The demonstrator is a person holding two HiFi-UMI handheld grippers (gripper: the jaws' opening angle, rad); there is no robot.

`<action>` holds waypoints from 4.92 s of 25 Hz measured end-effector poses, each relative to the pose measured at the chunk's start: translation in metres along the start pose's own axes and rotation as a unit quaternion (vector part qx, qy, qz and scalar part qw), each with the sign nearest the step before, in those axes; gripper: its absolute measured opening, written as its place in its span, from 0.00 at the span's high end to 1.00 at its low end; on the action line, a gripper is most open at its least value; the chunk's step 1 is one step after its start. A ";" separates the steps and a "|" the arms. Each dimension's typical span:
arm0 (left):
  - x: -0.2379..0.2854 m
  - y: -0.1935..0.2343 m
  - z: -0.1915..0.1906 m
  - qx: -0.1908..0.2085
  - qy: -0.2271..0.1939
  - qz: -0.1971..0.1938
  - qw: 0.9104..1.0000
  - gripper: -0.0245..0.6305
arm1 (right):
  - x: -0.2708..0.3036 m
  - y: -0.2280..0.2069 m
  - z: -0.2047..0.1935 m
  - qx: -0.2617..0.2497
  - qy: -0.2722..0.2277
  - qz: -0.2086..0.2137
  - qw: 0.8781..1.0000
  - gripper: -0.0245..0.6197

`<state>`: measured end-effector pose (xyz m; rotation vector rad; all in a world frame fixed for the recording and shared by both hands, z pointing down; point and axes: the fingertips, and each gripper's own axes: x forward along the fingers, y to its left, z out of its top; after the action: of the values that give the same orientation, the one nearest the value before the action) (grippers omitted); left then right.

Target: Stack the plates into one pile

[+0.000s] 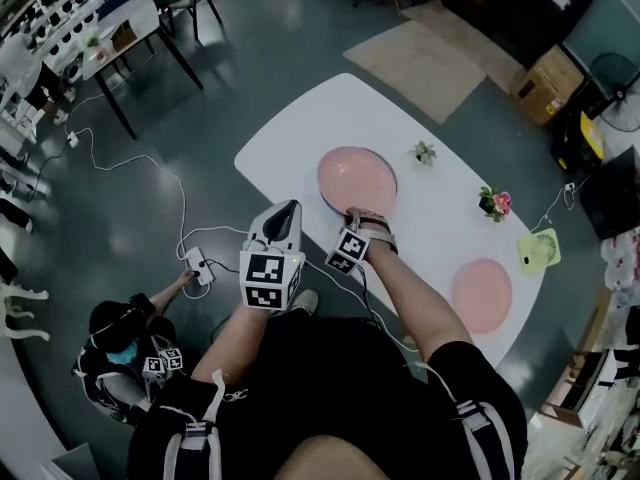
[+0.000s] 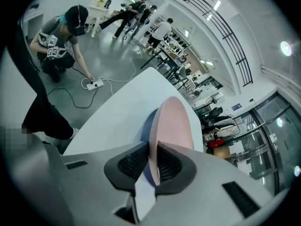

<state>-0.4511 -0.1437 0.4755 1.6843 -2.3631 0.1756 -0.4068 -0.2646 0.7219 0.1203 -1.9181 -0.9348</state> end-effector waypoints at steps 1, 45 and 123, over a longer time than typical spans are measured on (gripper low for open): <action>0.001 0.003 0.000 0.000 0.000 0.002 1.000 0.94 | 0.005 0.001 0.000 -0.002 0.003 0.002 1.000 0.86; 0.082 -0.241 0.034 0.070 -0.015 -0.314 0.947 0.94 | -0.326 -0.164 -0.206 0.578 -0.189 -0.389 0.693 0.94; -0.098 -0.594 -0.058 0.070 0.010 -0.197 0.978 0.94 | -0.363 0.146 -0.677 0.960 -0.058 -0.063 0.265 0.87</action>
<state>0.1465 -0.2376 0.4836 2.1628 -1.9898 0.2920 0.3672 -0.3759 0.7201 1.5694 -1.8769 1.9375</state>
